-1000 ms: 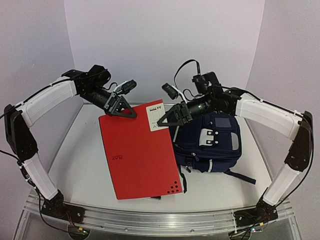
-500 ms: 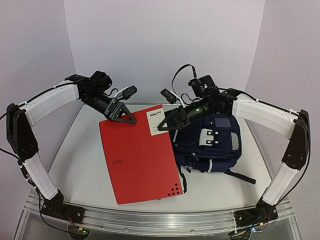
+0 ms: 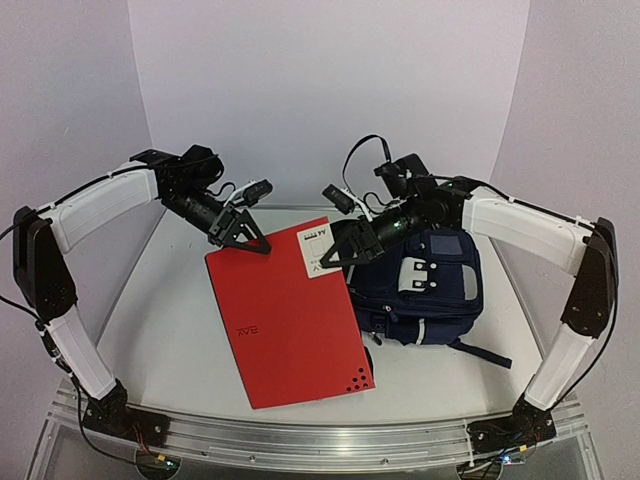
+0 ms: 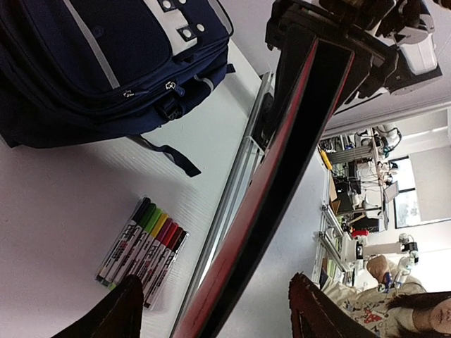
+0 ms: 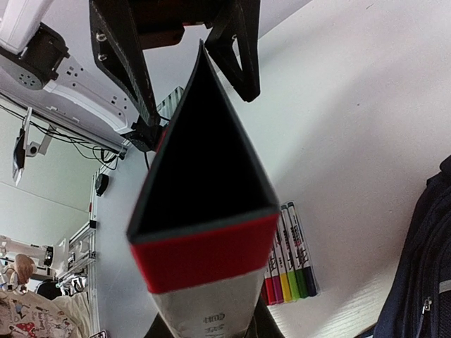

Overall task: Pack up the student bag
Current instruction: Pick up the files from the center of the board, then place the files in the student bag.

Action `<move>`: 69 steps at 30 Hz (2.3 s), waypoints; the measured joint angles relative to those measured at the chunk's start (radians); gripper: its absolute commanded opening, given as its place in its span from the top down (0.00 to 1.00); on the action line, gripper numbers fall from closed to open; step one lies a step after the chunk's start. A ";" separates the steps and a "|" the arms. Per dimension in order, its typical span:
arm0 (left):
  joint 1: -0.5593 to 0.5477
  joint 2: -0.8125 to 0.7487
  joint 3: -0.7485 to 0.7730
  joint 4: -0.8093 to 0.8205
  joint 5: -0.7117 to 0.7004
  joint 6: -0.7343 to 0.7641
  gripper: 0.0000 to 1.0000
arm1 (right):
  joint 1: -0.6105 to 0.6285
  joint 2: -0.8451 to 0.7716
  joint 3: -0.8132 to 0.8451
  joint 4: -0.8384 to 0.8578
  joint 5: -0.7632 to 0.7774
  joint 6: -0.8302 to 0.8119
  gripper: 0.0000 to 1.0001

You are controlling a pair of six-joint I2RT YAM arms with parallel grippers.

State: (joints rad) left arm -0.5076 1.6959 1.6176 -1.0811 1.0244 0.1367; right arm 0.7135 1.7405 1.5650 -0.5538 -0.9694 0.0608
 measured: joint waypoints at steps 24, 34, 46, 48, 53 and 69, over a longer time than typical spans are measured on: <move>0.001 0.024 0.001 -0.109 0.077 0.103 1.00 | -0.004 0.058 0.004 -0.024 -0.066 -0.008 0.84; 0.146 -0.174 -0.198 0.135 0.023 -0.153 1.00 | -0.002 0.068 0.093 -0.021 0.212 0.082 0.07; 0.604 -0.323 -0.356 0.487 -0.032 -0.556 1.00 | 0.050 0.107 0.146 -0.019 1.038 0.304 0.06; 0.690 -0.343 -0.413 0.562 -0.038 -0.628 1.00 | 0.075 0.152 0.178 -0.028 1.143 0.336 0.05; 0.777 -0.360 -0.522 0.710 -0.061 -0.751 1.00 | 0.135 0.317 0.290 -0.064 1.326 0.381 0.03; 0.775 -0.419 -0.566 0.712 -0.062 -0.739 1.00 | 0.180 0.642 0.506 -0.183 1.516 0.417 0.04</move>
State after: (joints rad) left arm 0.2672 1.2772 1.0514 -0.3693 0.9625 -0.6019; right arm 0.8934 2.3827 2.0710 -0.7364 0.5465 0.4775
